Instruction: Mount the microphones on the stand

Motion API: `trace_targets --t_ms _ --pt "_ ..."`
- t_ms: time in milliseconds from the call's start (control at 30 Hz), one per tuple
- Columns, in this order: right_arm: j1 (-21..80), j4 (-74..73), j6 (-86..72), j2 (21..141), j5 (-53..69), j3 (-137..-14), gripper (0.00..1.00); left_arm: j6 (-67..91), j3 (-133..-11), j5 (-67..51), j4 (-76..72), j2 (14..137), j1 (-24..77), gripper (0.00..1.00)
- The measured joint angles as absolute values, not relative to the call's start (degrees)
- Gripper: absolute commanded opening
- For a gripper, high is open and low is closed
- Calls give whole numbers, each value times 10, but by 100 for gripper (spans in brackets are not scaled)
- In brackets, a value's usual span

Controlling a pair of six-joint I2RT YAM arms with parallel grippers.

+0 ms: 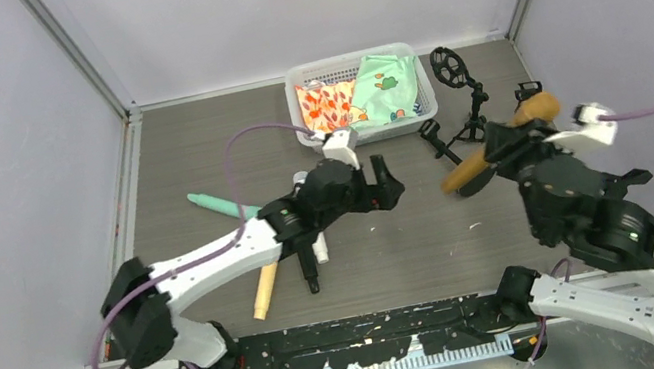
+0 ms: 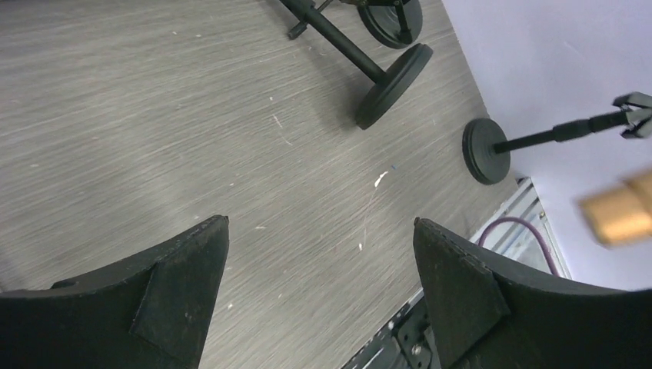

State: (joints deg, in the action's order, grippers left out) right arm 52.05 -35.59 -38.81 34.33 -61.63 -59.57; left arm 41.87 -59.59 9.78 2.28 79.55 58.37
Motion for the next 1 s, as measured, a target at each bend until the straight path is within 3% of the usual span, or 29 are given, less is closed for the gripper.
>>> trace_targets --t_ms 367,1000 --pt "520 -391 -313 258 -638 -689 1 557 -800 154 -17 1064 616 91" --pt "520 -421 -298 232 -629 -707 1 669 -1064 200 22 1338 614 82"
